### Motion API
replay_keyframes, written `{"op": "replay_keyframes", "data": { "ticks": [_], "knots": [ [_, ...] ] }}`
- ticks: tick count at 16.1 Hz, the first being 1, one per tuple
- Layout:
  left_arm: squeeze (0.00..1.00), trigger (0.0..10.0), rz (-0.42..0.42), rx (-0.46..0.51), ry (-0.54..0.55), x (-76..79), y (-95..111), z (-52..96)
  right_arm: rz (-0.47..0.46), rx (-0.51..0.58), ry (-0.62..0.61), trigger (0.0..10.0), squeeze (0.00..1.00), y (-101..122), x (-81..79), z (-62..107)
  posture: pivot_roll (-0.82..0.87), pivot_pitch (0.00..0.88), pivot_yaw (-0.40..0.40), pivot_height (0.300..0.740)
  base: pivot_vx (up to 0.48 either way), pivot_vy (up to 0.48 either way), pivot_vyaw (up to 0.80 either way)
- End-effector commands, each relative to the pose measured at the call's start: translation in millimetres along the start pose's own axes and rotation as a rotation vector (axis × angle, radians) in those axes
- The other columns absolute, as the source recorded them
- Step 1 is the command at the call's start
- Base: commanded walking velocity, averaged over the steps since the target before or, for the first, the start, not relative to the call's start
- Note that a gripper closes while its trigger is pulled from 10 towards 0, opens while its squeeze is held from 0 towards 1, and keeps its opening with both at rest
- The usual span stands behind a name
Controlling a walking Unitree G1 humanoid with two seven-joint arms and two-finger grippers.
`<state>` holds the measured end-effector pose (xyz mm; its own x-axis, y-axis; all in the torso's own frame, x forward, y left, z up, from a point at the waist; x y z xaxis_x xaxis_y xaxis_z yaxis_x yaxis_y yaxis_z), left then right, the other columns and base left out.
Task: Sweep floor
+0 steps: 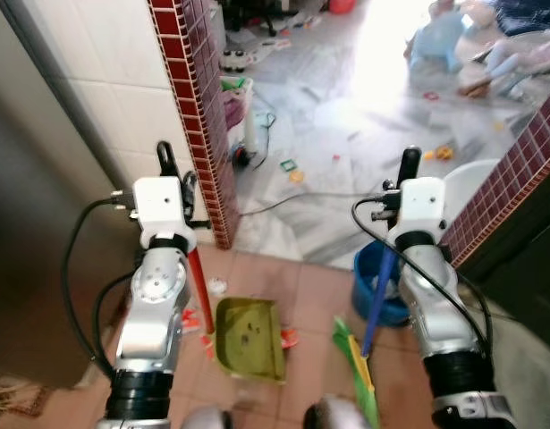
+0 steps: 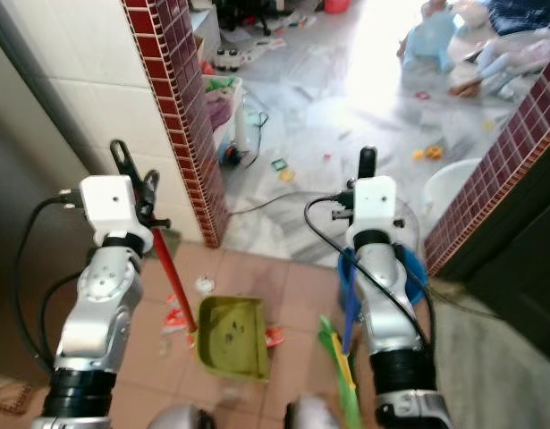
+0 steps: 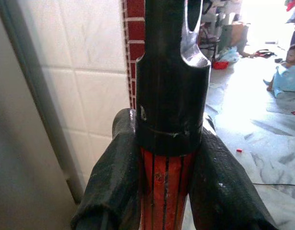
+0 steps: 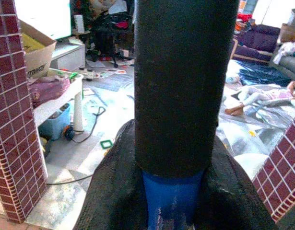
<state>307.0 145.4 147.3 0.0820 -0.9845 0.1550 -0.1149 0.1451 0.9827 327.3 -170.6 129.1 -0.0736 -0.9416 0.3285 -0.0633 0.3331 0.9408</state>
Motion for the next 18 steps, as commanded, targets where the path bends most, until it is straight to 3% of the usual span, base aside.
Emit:
{"op": "replay_keyframes", "data": {
  "ticks": [1, 4, 6, 9, 14, 18],
  "knots": [
    [0.00, 10.0, -0.019, 0.066, 0.039, -8.9, 14.1, -2.5, 0.022, 0.037, 0.015, 10.0, 0.00, 7.8, -4.0, -1.8, -0.08, 0.075, 0.011, 0.740, 0.000, 0.000, 0.00],
    [0.00, 10.0, -0.095, 0.107, 0.046, -15.1, 17.6, -6.4, 0.022, 0.034, 0.018, 10.0, 0.00, 7.0, -4.5, -1.9, -0.08, 0.075, 0.011, 0.740, 0.000, 0.000, 0.00],
    [0.00, 10.0, -0.148, 0.129, 0.047, -20.5, 16.7, -9.5, -0.043, 0.020, 0.010, 10.0, 0.00, 8.2, -3.7, -3.5, -0.09, 0.090, 0.006, 0.740, 0.000, 0.000, 0.00],
    [0.00, 10.0, -0.181, 0.133, 0.037, -20.4, 7.7, -18.1, -0.065, 0.025, 0.003, 10.0, 0.00, 11.5, -1.7, -6.1, -0.09, 0.105, 0.001, 0.740, 0.000, 0.000, 0.00],
    [0.00, 10.0, -0.170, 0.106, -0.011, 11.5, -19.4, -41.0, -0.102, 0.030, -0.023, 10.0, 0.00, 24.7, 7.1, -13.3, -0.16, 0.151, -0.018, 0.740, 0.000, 0.000, 0.00],
    [0.00, 10.0, -0.169, 0.046, -0.038, 23.9, -39.0, -44.0, -0.140, -0.018, -0.054, 10.0, 0.00, 18.8, 15.2, -11.7, -0.18, 0.157, -0.022, 0.740, 0.000, 0.000, 0.00]
  ]
}}
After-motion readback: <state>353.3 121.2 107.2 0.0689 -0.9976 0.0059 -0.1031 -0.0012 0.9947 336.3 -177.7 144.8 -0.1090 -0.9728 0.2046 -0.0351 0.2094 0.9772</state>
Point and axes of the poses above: a point about 5 cm out from each wrist's last joint towards the gripper, its own z axis pointing back from the gripper into the wrist, its own y axis along the axis of the wrist's last joint, x = y × z, the point moved 1 cm from there along -z, pointing out of the wrist towards the gripper, and after that the axes turned 9 degrees about z, right-handed, at the moved point
